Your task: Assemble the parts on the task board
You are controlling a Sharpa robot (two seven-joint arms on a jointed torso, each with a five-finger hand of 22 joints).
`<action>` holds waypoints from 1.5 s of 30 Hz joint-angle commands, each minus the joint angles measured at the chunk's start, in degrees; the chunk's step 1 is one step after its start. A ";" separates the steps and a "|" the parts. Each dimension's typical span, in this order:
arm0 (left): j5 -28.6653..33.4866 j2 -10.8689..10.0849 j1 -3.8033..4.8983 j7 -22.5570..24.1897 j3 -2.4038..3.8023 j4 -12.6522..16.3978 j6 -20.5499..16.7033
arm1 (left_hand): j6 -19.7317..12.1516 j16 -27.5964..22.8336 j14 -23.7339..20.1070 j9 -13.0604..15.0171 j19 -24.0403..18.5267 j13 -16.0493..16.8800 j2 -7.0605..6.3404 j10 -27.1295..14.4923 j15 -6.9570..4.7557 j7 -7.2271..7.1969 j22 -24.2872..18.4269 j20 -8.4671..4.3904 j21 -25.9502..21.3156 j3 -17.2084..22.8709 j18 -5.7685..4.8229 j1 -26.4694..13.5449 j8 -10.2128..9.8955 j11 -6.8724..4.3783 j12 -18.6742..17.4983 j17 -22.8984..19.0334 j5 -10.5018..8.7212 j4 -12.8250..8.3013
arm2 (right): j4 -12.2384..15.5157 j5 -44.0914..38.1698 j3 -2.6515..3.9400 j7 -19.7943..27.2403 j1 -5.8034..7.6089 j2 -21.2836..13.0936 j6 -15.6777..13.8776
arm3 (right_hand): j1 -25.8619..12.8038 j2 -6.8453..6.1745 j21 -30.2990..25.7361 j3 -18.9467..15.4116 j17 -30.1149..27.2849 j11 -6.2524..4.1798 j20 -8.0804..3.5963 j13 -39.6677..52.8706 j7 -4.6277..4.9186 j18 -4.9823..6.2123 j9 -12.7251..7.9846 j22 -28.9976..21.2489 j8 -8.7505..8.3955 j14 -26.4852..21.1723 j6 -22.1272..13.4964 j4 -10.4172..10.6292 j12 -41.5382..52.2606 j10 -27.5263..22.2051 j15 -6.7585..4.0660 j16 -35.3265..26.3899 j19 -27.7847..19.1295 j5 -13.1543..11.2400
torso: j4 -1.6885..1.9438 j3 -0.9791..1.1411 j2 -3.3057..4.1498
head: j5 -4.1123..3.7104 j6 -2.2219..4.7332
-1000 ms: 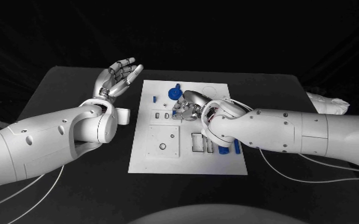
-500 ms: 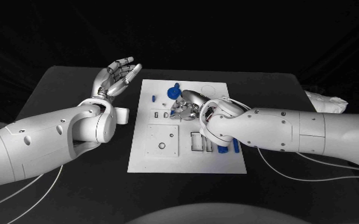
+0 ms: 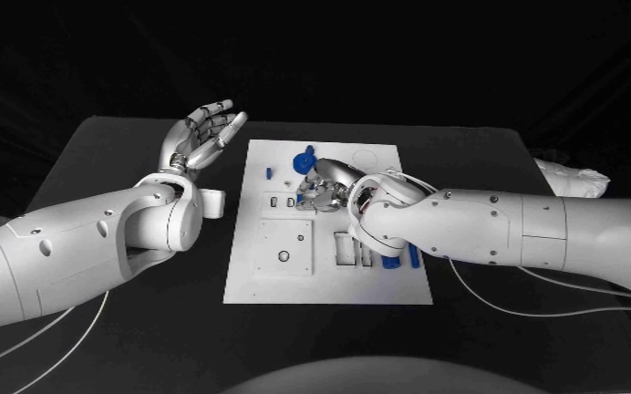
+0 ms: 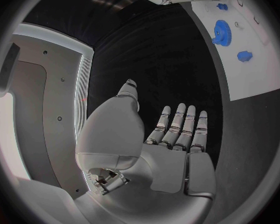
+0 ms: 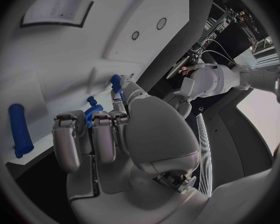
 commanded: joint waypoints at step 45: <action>-2.04 -1.33 0.38 -2.34 0.07 1.19 2.48 | -0.76 2.31 4.09 -0.37 11.49 -0.03 0.41 1.55 -0.39 8.46 2.46 0.43 7.02 0.18 1.83 0.04 -0.09 -0.27 1.34 0.14 -0.31 0.04 | 2.45 2.69 -0.06 10.18 0.88 -3.87 -6.81 | -7.98 -3.03 0.26 -3.82 15.10 2.08 2.16 14.90 2.24 -0.81 -2.10 15.08 0.26 5.98 -10.42 3.55 -0.23 6.11 2.23 0.23 5.89 -0.84 | -0.28 0.12 -0.03 | 1.58 0.56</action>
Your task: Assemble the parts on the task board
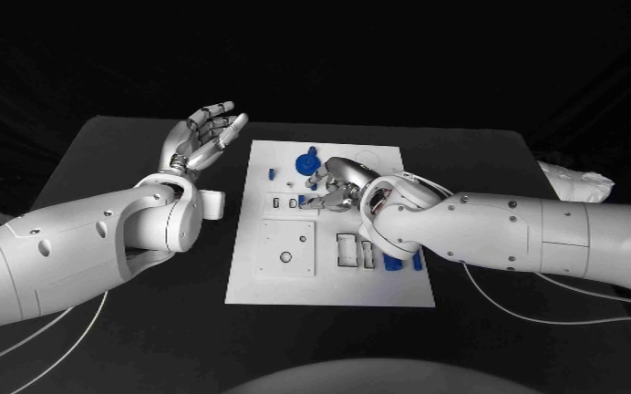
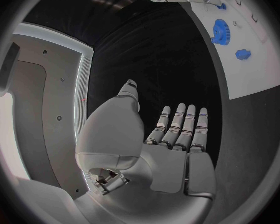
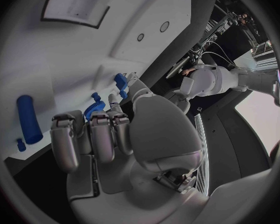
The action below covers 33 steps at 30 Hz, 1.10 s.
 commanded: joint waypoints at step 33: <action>-44.02 2.82 12.39 -50.57 -0.09 -0.58 31.69 | 21.50 48.06 75.14 0.99 64.93 86.18 -7.67 65.98 -12.23 0.48 84.55 -10.70 76.31 -5.55 -5.67 -9.35 1.38 -9.75 59.80 86.16 1.30 0.03 | 5.31 27.34 -1.13 18.70 6.54 -17.30 9.06 | -5.17 6.89 0.26 -2.98 15.07 1.76 2.70 15.06 1.74 -0.81 0.57 15.10 0.57 6.08 -3.79 9.50 -0.28 5.91 2.62 0.23 6.08 1.07 | -1.38 1.47 -2.00 | 3.83 -0.09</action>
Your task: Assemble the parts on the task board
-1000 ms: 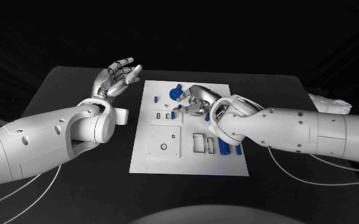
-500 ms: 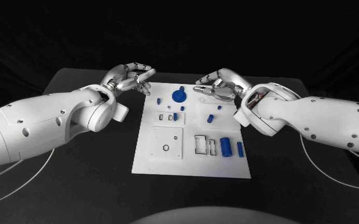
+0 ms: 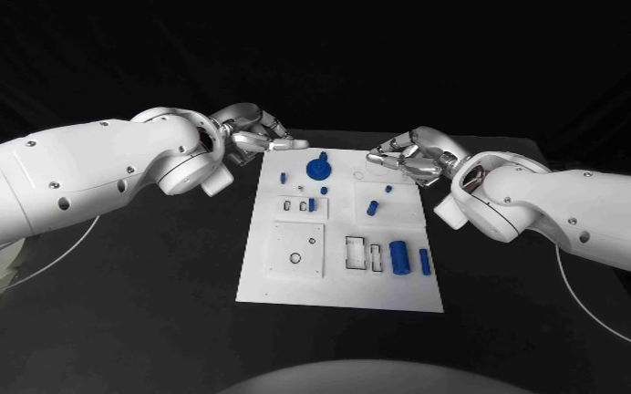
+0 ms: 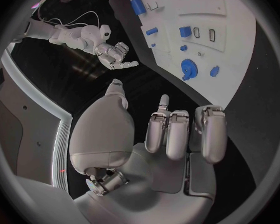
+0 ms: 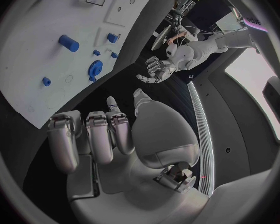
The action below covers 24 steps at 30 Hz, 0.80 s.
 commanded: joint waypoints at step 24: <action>-8.79 10.88 -1.81 -26.45 -0.47 -6.06 18.35 | 18.85 0.14 5.97 9.35 6.00 15.05 -0.19 6.03 -3.63 -5.67 15.05 -0.04 0.88 0.29 -0.86 -3.86 5.08 -4.71 0.14 15.04 12.51 0.10 | -0.98 2.24 -0.24 -3.20 -1.18 0.21 5.47 | 2.08 0.34 0.26 -1.62 15.09 0.09 0.65 15.06 -0.12 -0.81 0.69 15.07 1.60 5.87 0.55 -0.16 -0.28 6.10 0.24 0.23 5.99 6.33 | -0.77 -0.17 -0.43 | 0.43 -0.58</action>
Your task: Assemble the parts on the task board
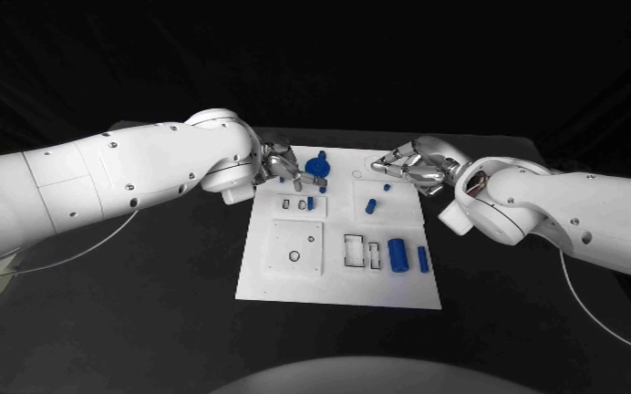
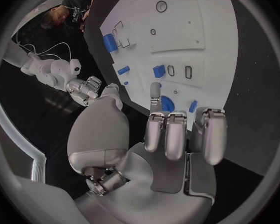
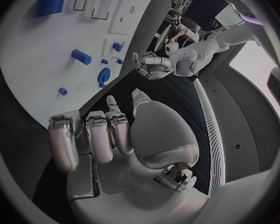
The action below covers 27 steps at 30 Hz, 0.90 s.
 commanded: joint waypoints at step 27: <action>3.68 5.78 -1.00 -7.97 0.04 -8.05 8.12 | 1.41 0.15 5.95 2.10 5.93 15.07 6.15 6.06 -1.02 -0.40 15.06 -1.25 0.35 4.21 -0.86 3.90 -3.96 -0.82 0.14 15.06 -0.28 -0.22 | -0.54 -0.84 -0.10 -2.68 -1.01 -0.27 2.19 | -0.62 0.45 0.26 -1.30 15.10 -0.09 0.03 15.07 -0.38 -0.81 0.03 15.08 0.20 6.08 -0.90 0.96 -0.28 6.10 -0.17 0.23 6.00 -3.03 | -0.26 0.01 -0.02 | -0.24 -0.39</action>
